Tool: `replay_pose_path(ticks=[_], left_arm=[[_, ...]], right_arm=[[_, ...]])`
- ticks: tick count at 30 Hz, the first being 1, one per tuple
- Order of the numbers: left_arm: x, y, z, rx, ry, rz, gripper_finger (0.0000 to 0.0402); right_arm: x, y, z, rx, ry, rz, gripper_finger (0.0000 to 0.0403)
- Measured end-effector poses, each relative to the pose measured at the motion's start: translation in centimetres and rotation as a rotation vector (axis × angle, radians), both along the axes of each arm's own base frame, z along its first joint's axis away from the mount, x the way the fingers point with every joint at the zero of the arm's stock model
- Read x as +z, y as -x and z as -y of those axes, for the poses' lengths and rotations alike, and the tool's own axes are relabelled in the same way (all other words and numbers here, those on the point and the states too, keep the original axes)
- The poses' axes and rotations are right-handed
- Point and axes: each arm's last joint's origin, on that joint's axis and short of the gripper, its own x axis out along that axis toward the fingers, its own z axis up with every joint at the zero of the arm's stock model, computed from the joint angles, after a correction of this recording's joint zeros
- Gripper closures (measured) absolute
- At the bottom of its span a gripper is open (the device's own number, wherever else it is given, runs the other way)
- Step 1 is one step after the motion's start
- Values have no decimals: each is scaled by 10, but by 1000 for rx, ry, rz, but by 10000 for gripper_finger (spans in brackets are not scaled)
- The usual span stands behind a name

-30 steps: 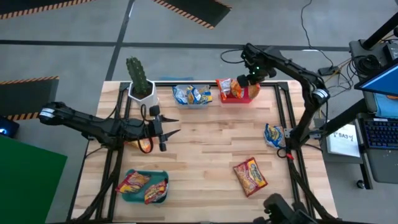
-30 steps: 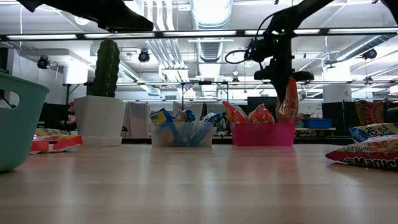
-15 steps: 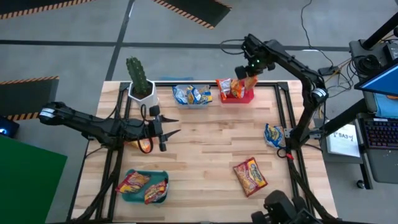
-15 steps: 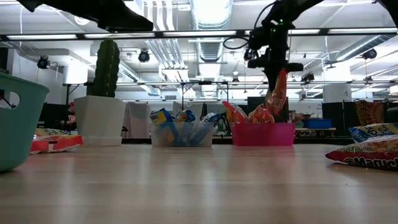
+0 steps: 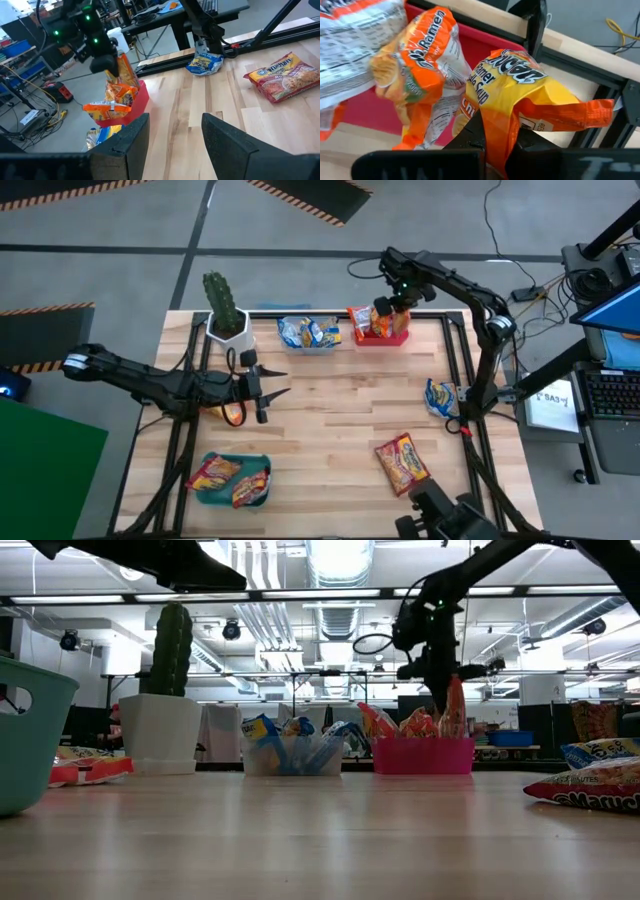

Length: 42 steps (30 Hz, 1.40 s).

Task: Sort Maruchan noodles
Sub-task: Put the orange noodle pack into the red bin, then put the red noodle pack into the green bin

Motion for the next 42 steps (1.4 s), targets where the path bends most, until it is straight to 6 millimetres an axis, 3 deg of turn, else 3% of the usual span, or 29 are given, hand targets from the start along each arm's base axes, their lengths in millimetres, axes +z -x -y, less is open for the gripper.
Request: replay_pose_path(ticks=[7, 16, 20, 26, 33, 38, 42], left_arm=[[0, 0, 0, 0, 0, 0, 237], [-1, 0, 0, 0, -2, -12, 237], [-2, 0, 0, 0, -3, -19, 237], [-2, 1, 0, 0, -1, -22, 237], [-2, 1, 0, 1, 1, -21, 237], [-2, 1, 0, 1, 2, -21, 237], [-2, 1, 0, 1, 2, -21, 237]], right_arm=[[-22, -6, 8, 14, -37, -35, 367], [-29, -8, 12, 29, -19, -56, 279], [-22, -6, 9, 31, -10, -49, 243], [5, -1, 1, 27, 24, -21, 217], [49, 4, -31, 28, 113, 66, 216], [75, -5, -75, 121, 172, 140, 216], [84, -12, -115, 214, 220, 199, 216]])
